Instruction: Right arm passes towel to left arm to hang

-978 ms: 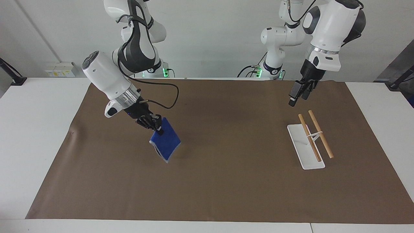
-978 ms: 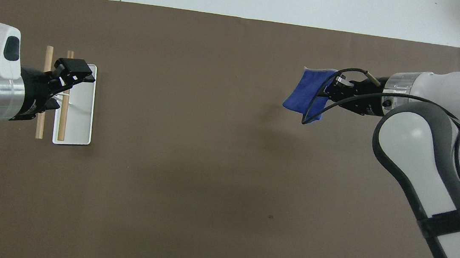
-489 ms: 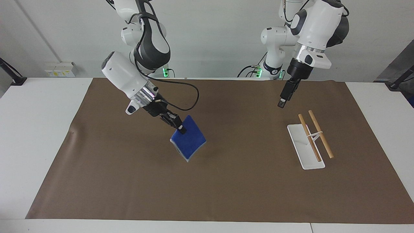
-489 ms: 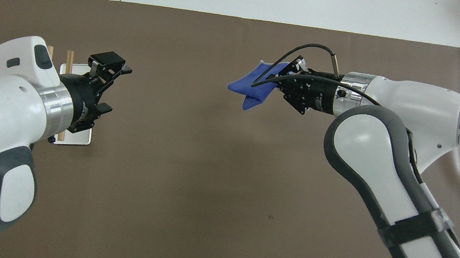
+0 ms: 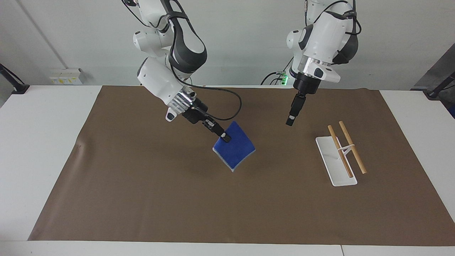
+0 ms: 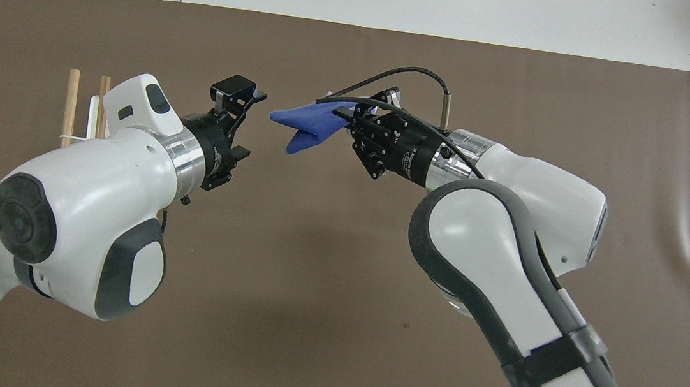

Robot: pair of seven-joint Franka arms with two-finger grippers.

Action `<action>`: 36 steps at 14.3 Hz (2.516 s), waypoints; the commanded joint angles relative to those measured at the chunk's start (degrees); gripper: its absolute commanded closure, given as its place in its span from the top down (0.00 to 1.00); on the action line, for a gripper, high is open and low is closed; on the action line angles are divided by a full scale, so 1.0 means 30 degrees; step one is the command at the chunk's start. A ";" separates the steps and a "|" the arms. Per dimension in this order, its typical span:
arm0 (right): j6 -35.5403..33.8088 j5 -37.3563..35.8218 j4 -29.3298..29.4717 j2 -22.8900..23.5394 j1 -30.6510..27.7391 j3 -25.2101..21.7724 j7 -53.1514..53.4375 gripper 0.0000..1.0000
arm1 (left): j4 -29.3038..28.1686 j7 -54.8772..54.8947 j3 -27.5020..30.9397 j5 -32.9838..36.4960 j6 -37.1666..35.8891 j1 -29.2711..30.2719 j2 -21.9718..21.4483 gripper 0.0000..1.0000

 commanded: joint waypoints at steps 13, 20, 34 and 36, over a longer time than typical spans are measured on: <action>0.1912 0.1952 -0.0111 -0.0054 0.1576 0.0026 0.0109 0.00 | 0.1847 -0.1331 -0.0301 -0.0337 0.3193 -0.0110 0.2449 0.64; 0.1942 0.1952 -0.0140 -0.0054 0.1576 0.0026 0.0109 0.00 | 0.1583 0.2702 -0.0273 -0.0337 0.0506 0.0123 0.2099 0.00; 0.2558 -0.5796 -0.2806 -0.0317 -0.1904 -0.0150 -1.0694 1.00 | 0.1525 0.6608 0.2652 -0.0337 0.0234 0.0798 0.2069 0.00; 0.2179 -0.9338 -0.2836 -0.0201 -0.2959 -0.0150 -1.1810 1.00 | 0.1524 0.6551 0.3591 -0.0337 0.0205 0.0798 0.2069 0.00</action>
